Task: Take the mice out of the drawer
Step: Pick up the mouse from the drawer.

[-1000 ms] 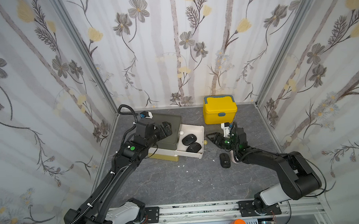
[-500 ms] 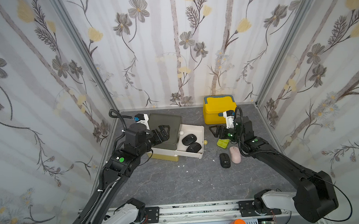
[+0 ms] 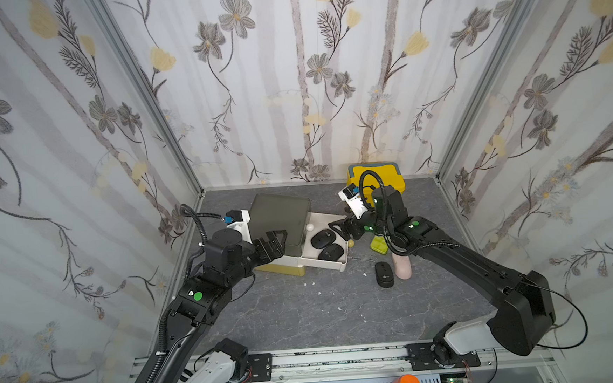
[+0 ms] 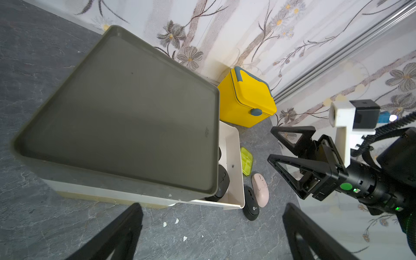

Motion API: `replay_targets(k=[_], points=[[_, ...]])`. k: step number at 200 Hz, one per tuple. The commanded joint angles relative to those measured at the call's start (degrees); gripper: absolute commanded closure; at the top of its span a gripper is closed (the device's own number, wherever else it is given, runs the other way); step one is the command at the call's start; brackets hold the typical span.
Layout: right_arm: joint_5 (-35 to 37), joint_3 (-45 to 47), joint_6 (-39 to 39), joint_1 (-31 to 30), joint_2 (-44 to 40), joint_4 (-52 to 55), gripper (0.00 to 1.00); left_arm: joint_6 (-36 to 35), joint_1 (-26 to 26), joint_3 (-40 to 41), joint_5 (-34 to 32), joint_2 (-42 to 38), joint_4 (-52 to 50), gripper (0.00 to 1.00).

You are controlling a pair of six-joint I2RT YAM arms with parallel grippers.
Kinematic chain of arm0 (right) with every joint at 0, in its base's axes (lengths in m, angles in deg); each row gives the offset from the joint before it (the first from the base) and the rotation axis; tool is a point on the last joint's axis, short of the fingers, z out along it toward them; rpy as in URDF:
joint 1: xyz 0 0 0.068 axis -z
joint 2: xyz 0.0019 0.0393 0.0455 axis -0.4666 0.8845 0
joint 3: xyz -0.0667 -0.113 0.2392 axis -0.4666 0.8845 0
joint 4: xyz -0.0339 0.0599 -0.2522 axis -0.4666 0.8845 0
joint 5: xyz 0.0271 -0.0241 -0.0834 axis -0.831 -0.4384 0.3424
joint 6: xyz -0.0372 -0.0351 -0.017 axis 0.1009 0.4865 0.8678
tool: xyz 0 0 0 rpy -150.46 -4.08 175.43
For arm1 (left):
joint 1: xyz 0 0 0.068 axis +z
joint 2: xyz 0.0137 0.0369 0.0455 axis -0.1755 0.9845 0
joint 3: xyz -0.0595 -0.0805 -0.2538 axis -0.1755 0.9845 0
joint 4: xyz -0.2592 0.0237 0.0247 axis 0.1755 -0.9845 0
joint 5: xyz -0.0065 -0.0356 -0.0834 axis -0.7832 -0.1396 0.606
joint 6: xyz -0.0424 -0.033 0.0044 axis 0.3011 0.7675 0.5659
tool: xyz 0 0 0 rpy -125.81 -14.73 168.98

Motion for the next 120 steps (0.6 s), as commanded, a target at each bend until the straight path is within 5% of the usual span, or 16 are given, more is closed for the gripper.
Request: replay_targets(k=[1, 47, 120], points=[[-0.2, -2.8, 9.6, -0.3, 2.9, 4.4, 0.14, -2.7, 0.0, 0.8, 0.8, -0.4, -0.4, 0.00], [1.9, -10.0, 20.7, -1.6, 12.5, 14.9, 0.19, -2.5, 0.0, 2.6, -0.3, -0.7, 0.8, 0.00], [5.1, -18.4, 25.9, -1.4, 22.1, 20.6, 0.15, -2.4, 0.0, 3.6, -0.9, -0.4, 2.4, 0.00]])
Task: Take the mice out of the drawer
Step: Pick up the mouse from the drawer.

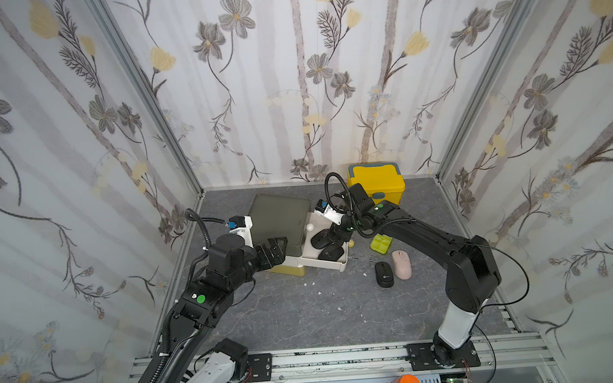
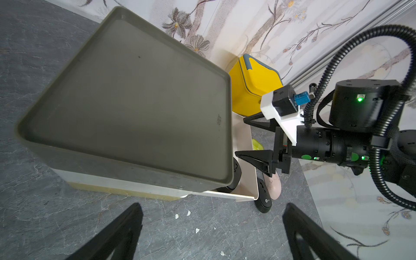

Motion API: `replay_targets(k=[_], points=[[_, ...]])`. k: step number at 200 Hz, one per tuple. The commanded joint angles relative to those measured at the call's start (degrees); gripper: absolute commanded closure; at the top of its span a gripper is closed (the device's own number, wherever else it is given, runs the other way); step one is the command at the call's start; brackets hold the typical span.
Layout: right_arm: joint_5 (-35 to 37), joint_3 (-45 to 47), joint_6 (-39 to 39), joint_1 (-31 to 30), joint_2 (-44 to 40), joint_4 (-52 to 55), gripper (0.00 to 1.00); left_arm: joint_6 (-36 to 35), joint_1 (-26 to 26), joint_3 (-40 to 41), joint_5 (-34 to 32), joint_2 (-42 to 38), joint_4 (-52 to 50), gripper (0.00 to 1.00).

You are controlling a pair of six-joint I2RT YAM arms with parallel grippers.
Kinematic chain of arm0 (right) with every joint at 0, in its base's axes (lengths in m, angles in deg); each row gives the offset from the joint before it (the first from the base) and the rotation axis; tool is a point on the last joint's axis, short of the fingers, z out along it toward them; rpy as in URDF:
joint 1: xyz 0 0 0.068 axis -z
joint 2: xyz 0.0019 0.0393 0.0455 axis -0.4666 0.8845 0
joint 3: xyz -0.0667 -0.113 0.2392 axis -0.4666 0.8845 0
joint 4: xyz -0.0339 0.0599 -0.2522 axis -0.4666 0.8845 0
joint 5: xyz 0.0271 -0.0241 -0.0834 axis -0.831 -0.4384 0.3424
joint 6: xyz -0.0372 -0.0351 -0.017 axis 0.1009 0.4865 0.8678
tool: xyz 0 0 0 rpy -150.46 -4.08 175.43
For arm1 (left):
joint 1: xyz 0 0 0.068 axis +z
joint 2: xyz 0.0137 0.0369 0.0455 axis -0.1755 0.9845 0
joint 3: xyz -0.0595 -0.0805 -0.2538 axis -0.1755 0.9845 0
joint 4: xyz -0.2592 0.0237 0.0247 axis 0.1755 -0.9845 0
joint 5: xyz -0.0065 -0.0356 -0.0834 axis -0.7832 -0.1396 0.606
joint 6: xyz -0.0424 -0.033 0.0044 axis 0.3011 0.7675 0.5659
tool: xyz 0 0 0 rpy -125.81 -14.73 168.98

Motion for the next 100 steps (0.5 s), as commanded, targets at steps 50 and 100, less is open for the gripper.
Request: replay_targets(k=[50, 100], points=[[0.1, -2.8, 5.2, -0.4, 4.5, 3.7, 0.13, -0.9, 0.0, 0.3, -1.3, 0.4, 2.1, 0.00], [0.5, -2.9, 6.1, -0.7, 6.0, 3.7, 0.11, -0.8, 0.1, 0.3, -1.5, 0.6, 2.2, 0.00]])
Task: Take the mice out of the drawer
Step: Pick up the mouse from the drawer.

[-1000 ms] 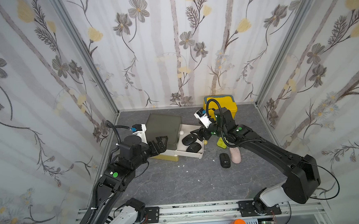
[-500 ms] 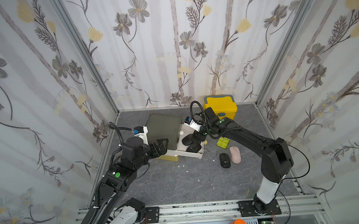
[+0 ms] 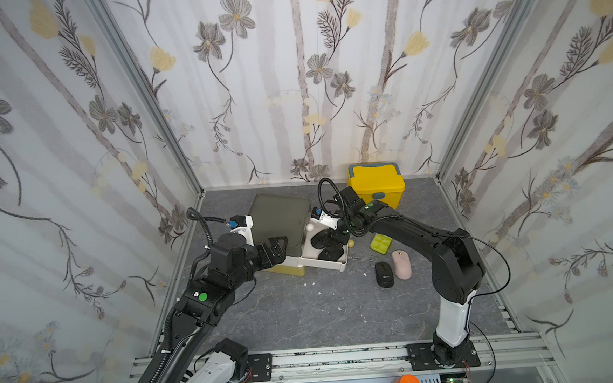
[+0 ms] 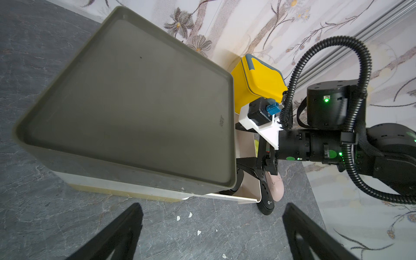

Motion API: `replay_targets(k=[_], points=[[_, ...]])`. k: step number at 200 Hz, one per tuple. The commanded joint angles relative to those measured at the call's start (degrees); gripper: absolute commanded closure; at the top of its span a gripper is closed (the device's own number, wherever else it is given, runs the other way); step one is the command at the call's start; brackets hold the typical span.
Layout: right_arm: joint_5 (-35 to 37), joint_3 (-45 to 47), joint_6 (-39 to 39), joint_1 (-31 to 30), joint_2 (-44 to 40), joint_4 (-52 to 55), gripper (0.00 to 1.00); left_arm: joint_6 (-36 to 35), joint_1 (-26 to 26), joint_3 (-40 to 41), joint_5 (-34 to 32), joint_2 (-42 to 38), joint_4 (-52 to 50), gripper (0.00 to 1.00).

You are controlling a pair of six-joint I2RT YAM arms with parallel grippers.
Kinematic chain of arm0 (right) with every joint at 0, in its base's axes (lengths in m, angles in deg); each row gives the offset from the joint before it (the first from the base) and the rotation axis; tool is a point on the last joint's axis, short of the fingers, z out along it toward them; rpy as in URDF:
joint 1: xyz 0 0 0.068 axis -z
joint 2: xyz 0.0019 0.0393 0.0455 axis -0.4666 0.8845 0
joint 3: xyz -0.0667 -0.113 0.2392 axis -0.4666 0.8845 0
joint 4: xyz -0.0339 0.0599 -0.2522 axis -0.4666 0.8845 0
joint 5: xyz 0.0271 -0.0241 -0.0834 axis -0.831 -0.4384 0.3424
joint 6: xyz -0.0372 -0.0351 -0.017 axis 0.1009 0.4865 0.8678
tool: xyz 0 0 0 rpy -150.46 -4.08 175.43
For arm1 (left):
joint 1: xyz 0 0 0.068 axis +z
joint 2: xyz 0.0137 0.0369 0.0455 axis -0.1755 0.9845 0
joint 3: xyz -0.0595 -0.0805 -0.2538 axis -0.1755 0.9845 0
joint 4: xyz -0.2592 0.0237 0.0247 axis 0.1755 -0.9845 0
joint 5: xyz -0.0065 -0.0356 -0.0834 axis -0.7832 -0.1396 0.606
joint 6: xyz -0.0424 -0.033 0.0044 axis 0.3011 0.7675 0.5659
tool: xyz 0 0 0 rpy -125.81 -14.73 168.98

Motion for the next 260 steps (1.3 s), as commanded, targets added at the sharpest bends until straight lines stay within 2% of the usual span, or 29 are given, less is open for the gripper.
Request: replay_targets(k=[1, 85, 127, 163, 190, 227, 260], points=[[0.1, -0.6, 1.7, -0.2, 0.7, 0.5, 0.11, -0.7, 0.1, 0.1, -1.0, 0.1, 1.6, 0.00], [2.7, -3.3, -0.7, -0.3, 4.0, -1.4, 0.06, -0.5, 0.1, 0.0, -1.2, 0.8, 1.8, 0.00], [2.4, -4.2, -2.0, -0.2, 4.8, -2.2, 0.09, -0.4, 0.1, 0.1, -1.4, 1.0, 1.9, 0.00], [-1.0, -4.1, -1.8, 0.2, 4.6, -1.7, 0.14, -0.3, 0.1, 0.0, -1.5, 0.8, 2.1, 0.00], [-3.4, -4.1, -1.0, 0.4, 4.5, -0.4, 0.12, 0.0, 0.1, 0.1, -1.5, 0.8, 2.4, 0.00], [-3.5, -4.1, -1.4, 0.5, 4.7, 0.5, 0.08, 0.2, 0.1, 0.1, -1.5, 0.8, 2.6, 0.00], [-1.3, -4.8, -2.7, 0.6, 6.0, -0.1, 0.12, 0.4, 0.1, 0.4, -1.3, 0.9, 2.9, 0.00]])
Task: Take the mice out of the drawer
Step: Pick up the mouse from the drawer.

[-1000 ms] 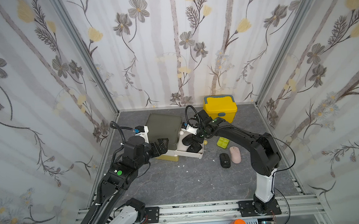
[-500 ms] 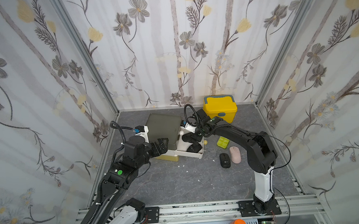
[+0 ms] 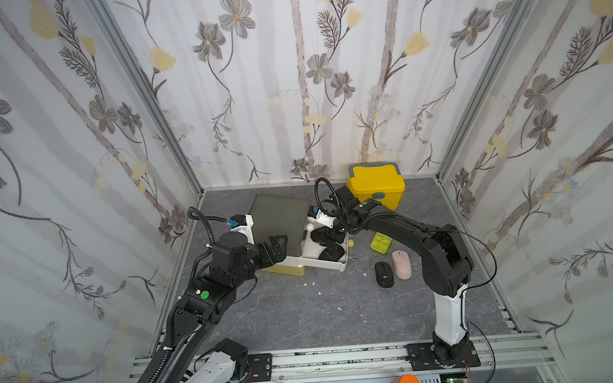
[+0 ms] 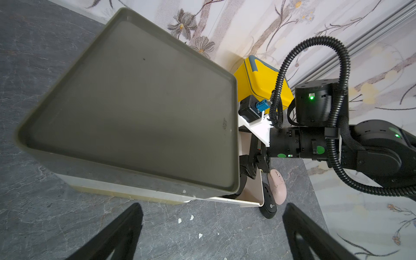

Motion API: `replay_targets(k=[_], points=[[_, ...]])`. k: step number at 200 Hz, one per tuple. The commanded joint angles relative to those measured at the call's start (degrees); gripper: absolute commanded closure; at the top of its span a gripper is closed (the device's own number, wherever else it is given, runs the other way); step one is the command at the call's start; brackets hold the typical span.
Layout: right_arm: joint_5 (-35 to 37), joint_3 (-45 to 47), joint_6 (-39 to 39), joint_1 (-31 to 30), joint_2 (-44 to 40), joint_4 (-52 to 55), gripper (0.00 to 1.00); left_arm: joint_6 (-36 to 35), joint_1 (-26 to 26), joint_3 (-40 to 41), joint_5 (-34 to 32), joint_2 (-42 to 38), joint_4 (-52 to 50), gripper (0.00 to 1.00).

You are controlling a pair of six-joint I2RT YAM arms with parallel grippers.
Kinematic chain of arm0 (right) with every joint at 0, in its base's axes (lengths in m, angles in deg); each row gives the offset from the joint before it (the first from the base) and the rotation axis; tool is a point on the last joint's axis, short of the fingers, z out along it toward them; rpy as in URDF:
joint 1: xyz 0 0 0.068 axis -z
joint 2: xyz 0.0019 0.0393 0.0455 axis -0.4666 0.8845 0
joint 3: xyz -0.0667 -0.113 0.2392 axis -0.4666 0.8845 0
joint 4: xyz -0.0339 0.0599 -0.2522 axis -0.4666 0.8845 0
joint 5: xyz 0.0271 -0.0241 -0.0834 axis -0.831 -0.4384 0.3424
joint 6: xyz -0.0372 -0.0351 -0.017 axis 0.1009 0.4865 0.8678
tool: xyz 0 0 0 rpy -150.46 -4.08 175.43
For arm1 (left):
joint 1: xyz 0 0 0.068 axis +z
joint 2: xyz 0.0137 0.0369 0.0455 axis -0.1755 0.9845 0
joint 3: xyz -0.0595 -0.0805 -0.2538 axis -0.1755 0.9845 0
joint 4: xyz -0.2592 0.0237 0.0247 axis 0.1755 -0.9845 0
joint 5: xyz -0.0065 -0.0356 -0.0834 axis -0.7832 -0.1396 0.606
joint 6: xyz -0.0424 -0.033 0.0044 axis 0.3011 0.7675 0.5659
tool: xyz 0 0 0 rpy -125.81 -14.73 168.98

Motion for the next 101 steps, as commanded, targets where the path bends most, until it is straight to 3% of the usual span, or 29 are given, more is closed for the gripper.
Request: replay_targets(k=[1, 101], points=[[0.7, -0.6, -1.0, 0.1, 0.8, -0.2, 0.12, 0.2, 0.0, 0.3, -0.4, 0.0, 2.0, 0.00], [0.7, -3.5, -2.5, 0.4, 3.3, -0.9, 0.22, 0.4, 0.0, -0.1, -0.4, 0.2, 2.0, 0.00]])
